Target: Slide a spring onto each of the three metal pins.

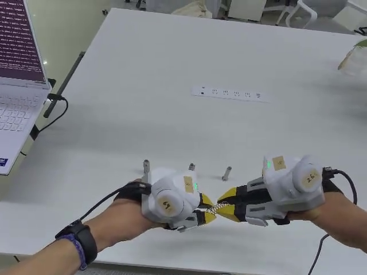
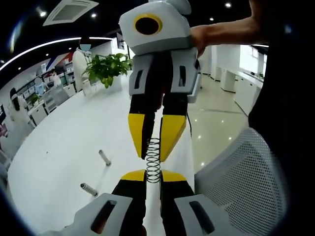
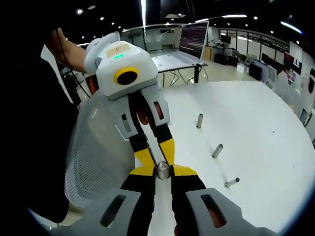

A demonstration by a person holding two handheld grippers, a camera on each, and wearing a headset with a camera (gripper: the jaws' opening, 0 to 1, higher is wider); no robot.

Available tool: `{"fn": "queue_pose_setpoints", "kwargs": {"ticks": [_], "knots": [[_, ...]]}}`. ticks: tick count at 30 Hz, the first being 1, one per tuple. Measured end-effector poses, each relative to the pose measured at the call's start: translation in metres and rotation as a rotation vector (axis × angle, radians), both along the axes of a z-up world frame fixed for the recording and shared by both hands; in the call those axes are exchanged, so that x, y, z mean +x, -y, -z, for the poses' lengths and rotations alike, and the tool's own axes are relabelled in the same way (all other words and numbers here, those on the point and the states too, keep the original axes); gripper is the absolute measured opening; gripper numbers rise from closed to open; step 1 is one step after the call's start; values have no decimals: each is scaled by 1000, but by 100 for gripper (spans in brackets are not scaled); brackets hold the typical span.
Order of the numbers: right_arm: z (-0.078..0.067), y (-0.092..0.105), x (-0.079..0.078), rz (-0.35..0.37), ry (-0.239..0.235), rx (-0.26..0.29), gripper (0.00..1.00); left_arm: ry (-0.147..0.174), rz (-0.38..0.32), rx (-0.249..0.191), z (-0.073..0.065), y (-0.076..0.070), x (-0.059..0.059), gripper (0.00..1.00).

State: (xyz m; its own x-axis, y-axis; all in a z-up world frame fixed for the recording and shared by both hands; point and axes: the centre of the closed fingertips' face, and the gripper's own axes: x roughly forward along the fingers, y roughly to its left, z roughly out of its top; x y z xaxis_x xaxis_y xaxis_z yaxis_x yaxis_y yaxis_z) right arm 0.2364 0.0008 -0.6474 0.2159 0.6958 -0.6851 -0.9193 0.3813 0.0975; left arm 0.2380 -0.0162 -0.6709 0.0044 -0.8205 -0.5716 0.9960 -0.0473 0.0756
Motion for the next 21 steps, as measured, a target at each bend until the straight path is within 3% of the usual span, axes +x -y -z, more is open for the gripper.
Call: {"fn": "queue_pose_setpoints", "kwargs": {"ticks": [5, 21], "knots": [[-1, 3, 0, -86, 26, -81, 9, -22, -3, -30, -7, 4, -1, 2], [1, 0, -4, -264, 66, -199, 9, -47, 5, -66, -16, 6, -1, 1]]}}
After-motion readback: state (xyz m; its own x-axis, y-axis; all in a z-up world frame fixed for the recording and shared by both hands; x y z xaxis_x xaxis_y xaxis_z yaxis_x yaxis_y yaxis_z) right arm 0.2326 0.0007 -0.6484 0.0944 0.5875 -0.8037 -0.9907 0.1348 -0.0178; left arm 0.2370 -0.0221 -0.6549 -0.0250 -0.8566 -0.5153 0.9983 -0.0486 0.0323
